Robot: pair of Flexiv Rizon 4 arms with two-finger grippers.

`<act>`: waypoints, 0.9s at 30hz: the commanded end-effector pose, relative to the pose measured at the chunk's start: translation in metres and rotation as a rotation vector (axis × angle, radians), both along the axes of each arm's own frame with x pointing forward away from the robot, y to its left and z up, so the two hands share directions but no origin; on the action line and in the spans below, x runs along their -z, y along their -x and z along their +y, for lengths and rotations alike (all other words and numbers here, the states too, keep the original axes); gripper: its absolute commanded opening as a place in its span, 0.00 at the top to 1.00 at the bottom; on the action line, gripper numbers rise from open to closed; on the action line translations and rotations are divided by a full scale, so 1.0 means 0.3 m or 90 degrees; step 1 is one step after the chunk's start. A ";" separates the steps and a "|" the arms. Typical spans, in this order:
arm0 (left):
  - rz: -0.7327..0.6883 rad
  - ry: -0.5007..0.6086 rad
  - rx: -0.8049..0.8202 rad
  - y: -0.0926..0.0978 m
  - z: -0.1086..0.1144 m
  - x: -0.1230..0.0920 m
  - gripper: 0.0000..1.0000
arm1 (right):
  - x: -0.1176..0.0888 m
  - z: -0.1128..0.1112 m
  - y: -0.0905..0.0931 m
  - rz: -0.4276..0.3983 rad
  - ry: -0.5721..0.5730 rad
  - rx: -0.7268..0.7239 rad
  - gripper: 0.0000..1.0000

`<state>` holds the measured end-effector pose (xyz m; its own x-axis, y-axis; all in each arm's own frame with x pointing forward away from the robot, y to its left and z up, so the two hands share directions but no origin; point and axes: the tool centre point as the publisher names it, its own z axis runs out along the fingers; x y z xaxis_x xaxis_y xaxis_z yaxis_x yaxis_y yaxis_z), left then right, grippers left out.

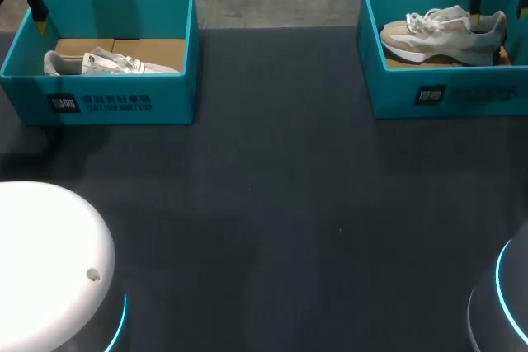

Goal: Take the shoe out of the shoebox, open the shoe tongue, remove and reinsert the insole, then place the shoe into the shoebox

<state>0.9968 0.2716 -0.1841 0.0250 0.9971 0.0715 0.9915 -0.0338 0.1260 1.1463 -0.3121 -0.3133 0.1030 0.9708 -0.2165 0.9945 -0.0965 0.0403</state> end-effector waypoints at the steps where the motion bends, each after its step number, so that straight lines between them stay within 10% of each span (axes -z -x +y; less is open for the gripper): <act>1: -0.001 -0.002 0.000 0.003 0.000 -0.001 0.00 | 0.038 -0.019 -0.039 0.023 -0.001 0.005 0.00; 27: -0.001 -0.002 0.000 0.003 0.000 -0.001 0.00 | 0.133 -0.059 -0.053 0.061 -0.014 0.013 0.16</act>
